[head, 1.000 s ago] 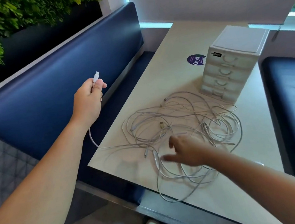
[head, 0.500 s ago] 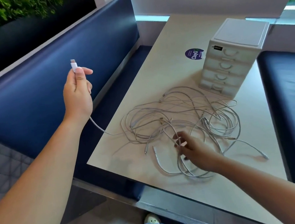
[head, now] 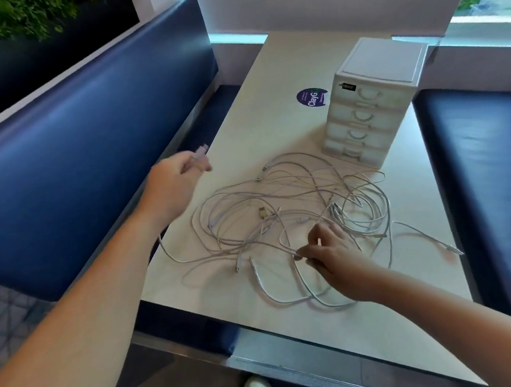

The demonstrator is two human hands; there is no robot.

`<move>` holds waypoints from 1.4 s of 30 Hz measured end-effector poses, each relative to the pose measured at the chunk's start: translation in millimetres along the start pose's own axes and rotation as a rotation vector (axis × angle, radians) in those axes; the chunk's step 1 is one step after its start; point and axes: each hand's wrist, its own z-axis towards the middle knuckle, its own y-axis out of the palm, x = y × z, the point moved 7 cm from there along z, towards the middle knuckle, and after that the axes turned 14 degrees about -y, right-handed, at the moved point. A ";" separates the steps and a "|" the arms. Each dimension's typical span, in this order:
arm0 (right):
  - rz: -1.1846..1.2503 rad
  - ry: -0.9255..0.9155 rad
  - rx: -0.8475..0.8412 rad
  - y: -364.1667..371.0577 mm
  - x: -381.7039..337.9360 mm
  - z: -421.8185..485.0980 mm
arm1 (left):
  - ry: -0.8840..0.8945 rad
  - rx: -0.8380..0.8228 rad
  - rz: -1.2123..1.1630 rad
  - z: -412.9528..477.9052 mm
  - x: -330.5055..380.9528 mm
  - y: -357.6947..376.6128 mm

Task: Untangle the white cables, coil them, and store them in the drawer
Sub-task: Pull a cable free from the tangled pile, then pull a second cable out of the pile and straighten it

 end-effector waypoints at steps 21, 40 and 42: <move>0.416 -0.004 -0.146 -0.4 -6.4 -22.9 | -0.055 -0.657 0.234 -39.3 -34.1 113.6; -0.075 0.198 -0.148 -3.7 94.7 -84.4 | -0.268 -0.685 0.386 -44.2 -75.0 131.9; -0.011 0.126 -0.097 -2.5 89.6 -82.8 | -0.266 -0.649 0.383 -39.1 -81.8 127.3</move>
